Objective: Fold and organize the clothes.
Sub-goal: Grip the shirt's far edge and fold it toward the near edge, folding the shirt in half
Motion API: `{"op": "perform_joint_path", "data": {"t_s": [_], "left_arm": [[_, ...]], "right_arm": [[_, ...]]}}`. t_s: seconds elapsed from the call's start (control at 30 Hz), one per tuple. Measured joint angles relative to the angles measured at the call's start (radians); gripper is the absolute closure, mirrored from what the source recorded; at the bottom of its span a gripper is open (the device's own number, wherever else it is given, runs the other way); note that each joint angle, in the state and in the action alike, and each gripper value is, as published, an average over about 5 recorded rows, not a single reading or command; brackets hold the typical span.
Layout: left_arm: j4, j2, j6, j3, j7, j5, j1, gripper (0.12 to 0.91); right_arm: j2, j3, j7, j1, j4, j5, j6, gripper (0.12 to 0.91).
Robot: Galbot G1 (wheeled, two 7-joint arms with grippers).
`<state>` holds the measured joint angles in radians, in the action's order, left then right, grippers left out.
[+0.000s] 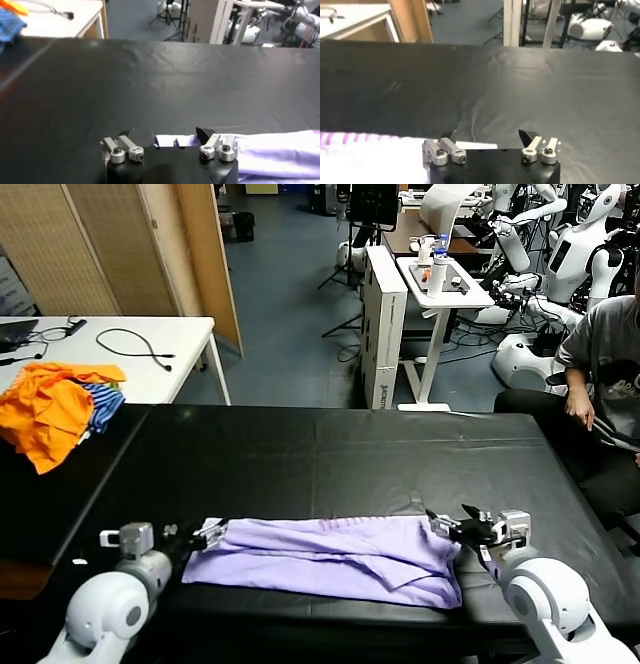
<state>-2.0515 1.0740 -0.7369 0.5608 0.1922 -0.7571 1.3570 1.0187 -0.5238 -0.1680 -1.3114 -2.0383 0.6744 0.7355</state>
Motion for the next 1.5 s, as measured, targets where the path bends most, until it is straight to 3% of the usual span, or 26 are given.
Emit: {"op": "perform_joint_path", "data": {"t_s": [0.27, 0.5, 0.57, 0.67, 0.9, 0.97, 1.03, 1.2, 1.33, 1.43, 1.5], "left_arm": [[0.010, -0.006, 0.000, -0.001, -0.004, 0.008, 0.012, 0.123], [0.016, -0.005, 0.000, -0.002, -0.008, 0.006, 0.014, 0.133], [0.017, -0.004, 0.000, -0.003, -0.011, 0.005, 0.014, 0.187], [0.017, -0.003, 0.000, -0.005, -0.018, 0.007, 0.015, 0.354], [0.017, 0.001, 0.001, -0.015, -0.053, 0.055, 0.025, 0.782], [0.020, 0.004, 0.001, -0.021, -0.059, 0.069, 0.024, 0.852], [0.026, 0.010, 0.002, -0.027, -0.064, 0.079, 0.017, 0.865], [0.052, 0.021, 0.004, -0.049, -0.073, 0.105, -0.016, 0.864], [0.077, 0.028, 0.003, -0.074, -0.073, 0.108, -0.056, 0.864], [0.086, 0.028, 0.005, -0.083, -0.078, 0.106, -0.073, 0.859], [0.086, 0.025, 0.016, -0.082, -0.083, 0.107, -0.073, 0.832]], "right_arm": [[0.023, 0.018, 0.001, 0.010, 0.021, -0.008, 0.000, 0.126], [0.032, 0.021, 0.004, 0.006, 0.027, -0.017, 0.001, 0.247], [0.035, 0.019, 0.005, 0.002, 0.025, -0.019, 0.001, 0.278], [0.040, 0.017, 0.009, -0.005, 0.024, -0.025, 0.001, 0.362], [0.061, 0.014, 0.034, -0.018, 0.027, -0.064, 0.001, 0.763], [0.068, 0.008, 0.034, -0.019, 0.026, -0.067, 0.001, 0.849], [0.077, 0.000, 0.031, -0.019, 0.026, -0.070, 0.001, 0.876], [0.097, -0.024, 0.031, -0.008, 0.035, -0.084, -0.021, 0.874], [0.095, -0.031, 0.065, 0.002, 0.040, -0.079, -0.049, 0.844], [0.087, -0.035, 0.102, 0.005, 0.040, -0.076, -0.073, 0.706], [0.079, -0.043, 0.125, 0.003, 0.036, -0.078, -0.089, 0.574]]}}
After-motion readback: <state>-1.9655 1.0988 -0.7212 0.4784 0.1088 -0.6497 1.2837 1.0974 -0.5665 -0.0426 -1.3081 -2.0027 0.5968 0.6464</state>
